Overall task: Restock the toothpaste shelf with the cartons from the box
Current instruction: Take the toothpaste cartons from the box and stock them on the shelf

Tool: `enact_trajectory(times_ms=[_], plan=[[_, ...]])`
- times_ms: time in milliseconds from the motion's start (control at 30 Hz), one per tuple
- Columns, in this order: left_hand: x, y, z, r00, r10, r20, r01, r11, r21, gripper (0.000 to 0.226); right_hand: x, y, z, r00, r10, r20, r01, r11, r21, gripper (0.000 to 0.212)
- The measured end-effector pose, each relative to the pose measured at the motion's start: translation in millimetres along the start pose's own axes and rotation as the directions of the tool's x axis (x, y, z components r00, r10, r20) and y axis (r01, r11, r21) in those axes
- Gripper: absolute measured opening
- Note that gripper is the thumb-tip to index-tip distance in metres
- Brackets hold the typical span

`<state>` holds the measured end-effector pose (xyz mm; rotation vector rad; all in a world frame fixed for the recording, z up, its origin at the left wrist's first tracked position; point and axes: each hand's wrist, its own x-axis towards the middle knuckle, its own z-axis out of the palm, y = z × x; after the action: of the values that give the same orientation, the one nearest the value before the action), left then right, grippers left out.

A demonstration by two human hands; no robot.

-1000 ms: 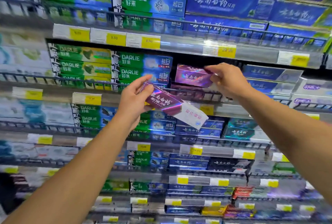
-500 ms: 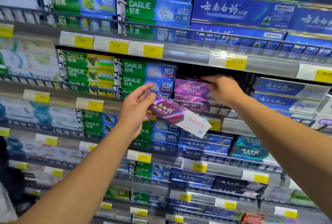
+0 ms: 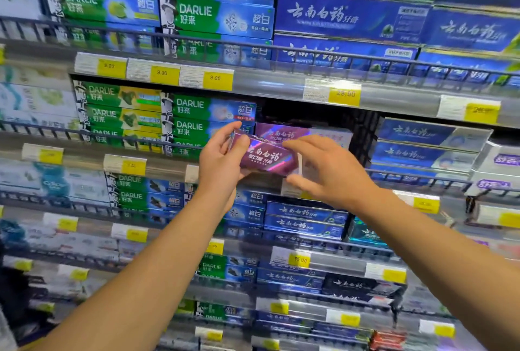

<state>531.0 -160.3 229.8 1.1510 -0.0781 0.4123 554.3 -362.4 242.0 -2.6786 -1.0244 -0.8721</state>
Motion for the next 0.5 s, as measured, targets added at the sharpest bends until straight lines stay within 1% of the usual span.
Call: enact_trajectory(times_ms=[67,133,167,300,400,500], plan=[[0,-3,12,1.000,0.005,-0.004,-0.006,1.000,-0.030,0.031,-7,4,3,0.999,0.016,-0.045,-0.018,0.998,-0.058,0.063],[0,-4,20,1.000,0.000,0.017,0.001,0.998,-0.056,0.031,-10,9,3,0.991,0.048,-0.126,-0.054,0.997,-0.049,0.062],[1,-4,22,0.999,-0.005,0.032,0.007,0.998,-0.067,0.030,-11,13,1,0.988,0.055,-0.144,-0.062,0.997,-0.046,0.062],[2,-4,27,0.997,-0.018,0.069,0.024,0.997,-0.079,0.029,-14,22,-6,0.992,0.050,-0.115,-0.062,0.993,-0.105,0.069],[4,-4,27,0.994,-0.033,0.108,0.041,0.996,-0.074,0.028,-14,22,-8,0.990,0.066,-0.128,-0.080,0.991,-0.104,0.068],[9,-4,19,0.990,-0.069,0.119,0.068,0.998,0.008,0.027,-13,26,-10,0.987,0.027,-0.160,-0.050,0.988,-0.145,0.065]])
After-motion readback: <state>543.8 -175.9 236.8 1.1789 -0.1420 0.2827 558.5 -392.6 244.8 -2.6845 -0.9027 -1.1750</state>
